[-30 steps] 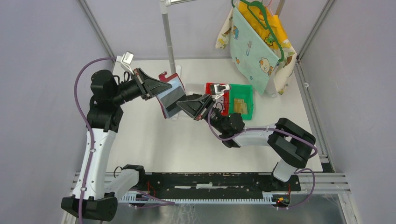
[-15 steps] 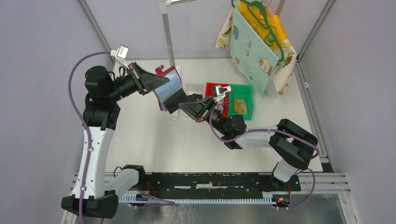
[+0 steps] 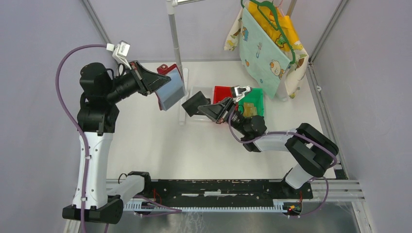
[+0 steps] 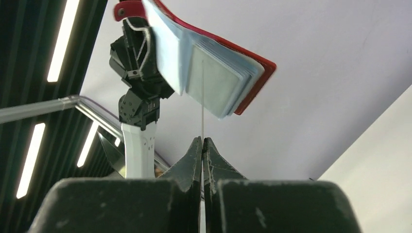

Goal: Take the credit cards out of the card holder
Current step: Remove the credit card from the card holder, then place the credit card in the storage box.

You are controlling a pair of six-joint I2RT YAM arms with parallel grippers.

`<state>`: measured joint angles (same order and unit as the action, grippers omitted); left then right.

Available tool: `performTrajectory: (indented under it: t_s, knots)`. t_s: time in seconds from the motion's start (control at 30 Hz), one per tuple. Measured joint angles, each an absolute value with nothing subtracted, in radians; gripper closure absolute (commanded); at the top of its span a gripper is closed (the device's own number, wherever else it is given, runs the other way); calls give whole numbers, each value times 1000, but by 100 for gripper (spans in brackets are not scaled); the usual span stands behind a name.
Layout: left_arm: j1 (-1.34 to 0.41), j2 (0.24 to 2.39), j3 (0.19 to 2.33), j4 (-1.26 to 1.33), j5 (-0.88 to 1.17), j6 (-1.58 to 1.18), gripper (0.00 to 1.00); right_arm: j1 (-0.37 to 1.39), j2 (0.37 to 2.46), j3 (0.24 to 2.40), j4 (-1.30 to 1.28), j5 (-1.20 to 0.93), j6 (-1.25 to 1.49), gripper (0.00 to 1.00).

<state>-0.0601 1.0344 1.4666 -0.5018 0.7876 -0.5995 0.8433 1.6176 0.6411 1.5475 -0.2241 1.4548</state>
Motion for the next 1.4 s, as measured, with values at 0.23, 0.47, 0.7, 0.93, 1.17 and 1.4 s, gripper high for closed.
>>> performTrajectory:
  t_s: [0.23, 0.47, 0.7, 0.93, 1.17, 1.4]
  knots:
    - [-60, 1043, 1467, -582, 776, -492, 98, 715, 1465, 669, 1263, -426, 1245, 100]
    - [-60, 1058, 1494, -644, 807, -426, 98, 684, 1492, 1076, 469, -420, 729, 100]
    - [-58, 1069, 1499, -701, 886, -407, 98, 662, 1671, 1282, 97, -363, 450, 100]
    - [-58, 1034, 1499, -700, 950, -402, 98, 651, 1816, 1322, -62, -343, 345, 100]
    - [-58, 995, 1499, -694, 1005, -402, 98, 651, 1887, 1393, -101, -329, 294, 100]
    - [-58, 988, 1489, -679, 1051, -402, 98, 648, 1942, 1447, -102, -302, 256, 100]
